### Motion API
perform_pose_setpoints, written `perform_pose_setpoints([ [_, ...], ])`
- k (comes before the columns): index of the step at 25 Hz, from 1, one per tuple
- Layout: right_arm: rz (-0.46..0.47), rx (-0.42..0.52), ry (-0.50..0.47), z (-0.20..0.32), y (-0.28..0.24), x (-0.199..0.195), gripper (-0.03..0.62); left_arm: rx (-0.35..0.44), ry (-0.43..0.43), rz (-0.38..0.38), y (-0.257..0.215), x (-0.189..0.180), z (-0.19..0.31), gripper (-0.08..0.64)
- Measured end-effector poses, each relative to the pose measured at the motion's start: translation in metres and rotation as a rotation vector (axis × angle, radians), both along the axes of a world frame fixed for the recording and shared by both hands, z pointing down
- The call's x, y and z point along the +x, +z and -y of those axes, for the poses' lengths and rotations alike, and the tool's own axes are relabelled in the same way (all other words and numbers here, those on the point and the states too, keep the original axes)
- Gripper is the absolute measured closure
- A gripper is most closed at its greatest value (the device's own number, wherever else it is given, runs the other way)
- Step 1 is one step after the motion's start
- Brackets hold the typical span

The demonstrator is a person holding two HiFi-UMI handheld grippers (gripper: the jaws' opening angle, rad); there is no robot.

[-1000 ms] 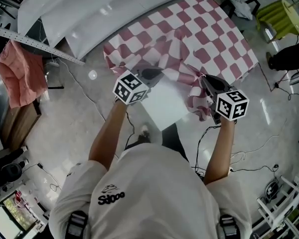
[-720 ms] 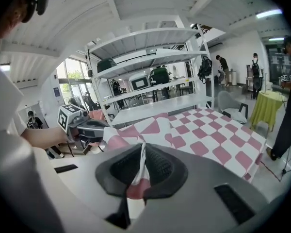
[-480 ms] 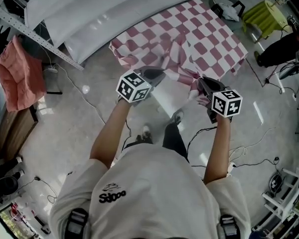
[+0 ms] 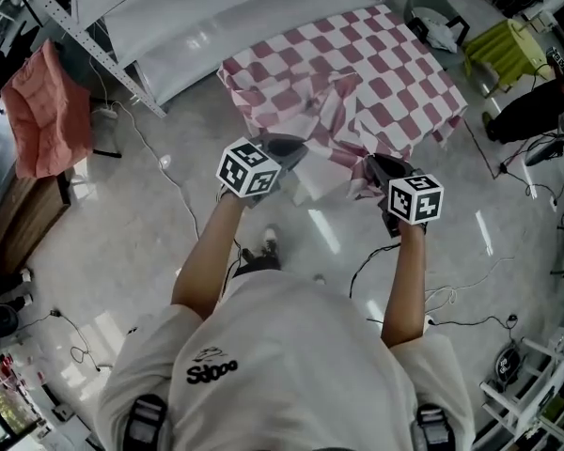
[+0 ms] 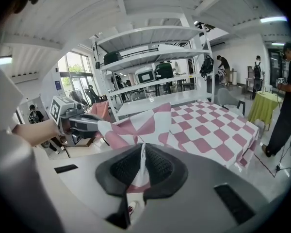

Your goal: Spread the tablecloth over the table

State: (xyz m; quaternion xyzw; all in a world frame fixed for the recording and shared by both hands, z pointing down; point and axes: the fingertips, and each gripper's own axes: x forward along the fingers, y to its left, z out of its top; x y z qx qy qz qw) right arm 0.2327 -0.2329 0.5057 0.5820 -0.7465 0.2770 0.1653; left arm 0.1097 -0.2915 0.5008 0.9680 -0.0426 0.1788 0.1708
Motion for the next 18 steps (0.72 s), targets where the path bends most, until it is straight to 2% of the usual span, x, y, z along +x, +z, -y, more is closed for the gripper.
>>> perform_pose_setpoints([
  [13, -0.027, 0.041, -0.197, -0.078, -0.002, -0.012, 0.549, 0.034, -0.193, 0.037, -0.004, -0.025, -0.117, 0.529],
  [18, -0.056, 0.034, -0.251, -0.120, 0.011, -0.018, 0.549, 0.051, -0.219, 0.083, 0.008, -0.032, -0.180, 0.529],
])
